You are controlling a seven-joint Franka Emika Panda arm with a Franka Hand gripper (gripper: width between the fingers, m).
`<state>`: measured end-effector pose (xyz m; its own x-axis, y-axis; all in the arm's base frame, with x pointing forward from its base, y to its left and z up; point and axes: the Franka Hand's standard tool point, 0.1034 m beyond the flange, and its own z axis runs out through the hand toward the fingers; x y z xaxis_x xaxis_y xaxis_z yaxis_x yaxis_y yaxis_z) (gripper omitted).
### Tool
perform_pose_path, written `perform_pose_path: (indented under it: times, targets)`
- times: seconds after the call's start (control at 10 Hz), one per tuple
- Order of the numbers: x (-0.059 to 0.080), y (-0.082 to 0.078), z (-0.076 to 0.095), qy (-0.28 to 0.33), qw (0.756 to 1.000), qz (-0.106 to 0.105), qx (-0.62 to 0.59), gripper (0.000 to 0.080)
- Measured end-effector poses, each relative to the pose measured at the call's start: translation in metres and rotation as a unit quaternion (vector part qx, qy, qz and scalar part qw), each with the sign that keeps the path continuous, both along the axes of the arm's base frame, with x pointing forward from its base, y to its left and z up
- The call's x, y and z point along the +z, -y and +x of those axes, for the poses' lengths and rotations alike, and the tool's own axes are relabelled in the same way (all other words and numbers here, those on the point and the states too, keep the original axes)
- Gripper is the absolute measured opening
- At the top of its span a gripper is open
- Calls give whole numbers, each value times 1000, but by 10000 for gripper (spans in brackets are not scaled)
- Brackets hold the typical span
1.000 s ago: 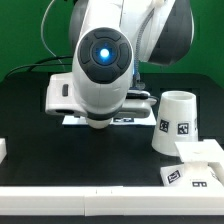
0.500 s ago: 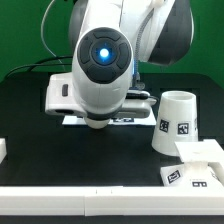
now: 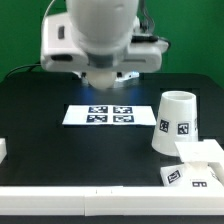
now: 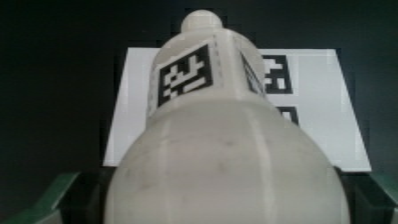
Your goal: Assemble lamp
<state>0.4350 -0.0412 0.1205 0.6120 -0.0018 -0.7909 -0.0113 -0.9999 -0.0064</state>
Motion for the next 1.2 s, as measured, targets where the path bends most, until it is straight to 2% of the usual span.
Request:
perform_pose_path:
  times: [0.2,0.4,0.5,0.6,0.7,0.8,0.9,1.0,1.2]
  targets:
    - [-14,4,9,46,999,-1,5,576]
    - [-10,3,15,128,992,2,8,576]
    - [-2,-9,27,159,987,6,-7,576]
    - [7,-27,47,200,979,18,-22,576]
    - [17,-46,72,258,966,9,-25,576]
    - [31,-66,88,301,953,7,-22,576]
    - [36,-70,93,331,943,7,-21,576]
    - [31,-60,81,335,942,6,-19,576]
    - [29,-59,87,389,921,4,-20,576]
